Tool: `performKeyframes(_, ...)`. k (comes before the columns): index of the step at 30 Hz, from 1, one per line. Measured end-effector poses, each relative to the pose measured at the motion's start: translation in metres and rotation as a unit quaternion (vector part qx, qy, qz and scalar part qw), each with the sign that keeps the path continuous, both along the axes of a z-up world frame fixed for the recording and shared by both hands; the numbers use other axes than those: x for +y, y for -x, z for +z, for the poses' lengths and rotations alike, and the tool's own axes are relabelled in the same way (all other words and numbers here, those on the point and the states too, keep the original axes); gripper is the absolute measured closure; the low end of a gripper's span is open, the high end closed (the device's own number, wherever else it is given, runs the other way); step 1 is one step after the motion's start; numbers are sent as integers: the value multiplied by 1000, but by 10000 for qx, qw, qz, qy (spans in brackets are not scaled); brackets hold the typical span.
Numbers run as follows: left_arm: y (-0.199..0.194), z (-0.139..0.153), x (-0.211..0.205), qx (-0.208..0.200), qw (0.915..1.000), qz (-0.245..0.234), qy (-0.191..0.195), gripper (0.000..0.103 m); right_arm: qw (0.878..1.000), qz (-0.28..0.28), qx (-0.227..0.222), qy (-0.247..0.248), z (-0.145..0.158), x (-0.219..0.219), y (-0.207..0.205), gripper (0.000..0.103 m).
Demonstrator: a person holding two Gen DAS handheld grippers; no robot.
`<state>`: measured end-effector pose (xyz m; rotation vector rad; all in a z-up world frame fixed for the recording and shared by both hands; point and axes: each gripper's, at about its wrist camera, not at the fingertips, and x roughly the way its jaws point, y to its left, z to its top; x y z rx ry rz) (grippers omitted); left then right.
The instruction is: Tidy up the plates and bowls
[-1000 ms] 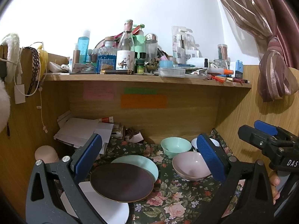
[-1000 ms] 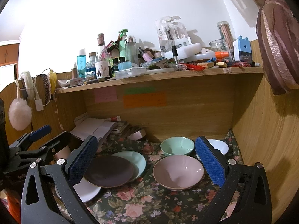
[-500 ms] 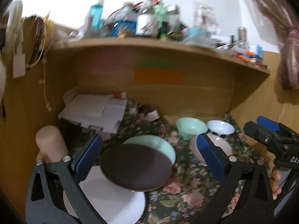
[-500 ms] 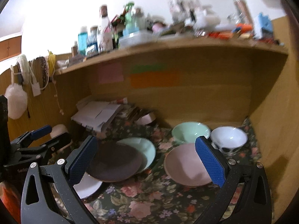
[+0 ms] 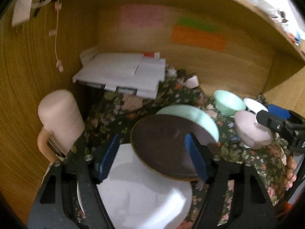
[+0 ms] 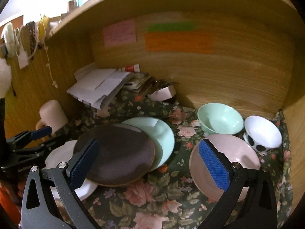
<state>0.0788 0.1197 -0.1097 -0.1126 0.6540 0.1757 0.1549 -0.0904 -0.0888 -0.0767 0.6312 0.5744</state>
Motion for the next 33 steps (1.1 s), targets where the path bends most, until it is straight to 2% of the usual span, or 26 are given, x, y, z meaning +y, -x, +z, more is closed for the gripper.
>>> performKeyframes(3, -7, -11, 12, 218, 9997, 83, 114, 40, 9995, 175, 151, 211, -10, 17, -13, 12)
performKeyframes(4, -9, -15, 14, 292, 9995, 104, 92, 45, 9989, 260, 291, 265, -15, 22, -19, 15)
performKeyframes(6, -15, -25, 18, 400, 9991, 115, 95, 49, 9974, 330, 496, 404, -26, 32, -30, 29)
performKeyframes(12, -27, -41, 28, 686, 9969, 22, 382, 60, 9898, 465, 1124, 736, -55, 56, -56, 54)
performKeyframes(19, -41, -44, 35, 902, 9935, -86, 683, 69, 9866, 378, 1308, 899, -69, 71, -71, 55)
performKeyframes(21, -45, -44, 36, 961, 9923, -142, 768, 70, 9855, 365, 1359, 947, -73, 74, -76, 64)
performKeyframes(26, -50, -49, 39, 1065, 9894, -237, 954, 72, 9822, 229, 1526, 1067, -85, 79, -87, 75)
performKeyframes(33, -51, -52, 37, 1084, 9896, -350, 881, 73, 9808, 133, 1612, 1094, -92, 77, -94, 75)
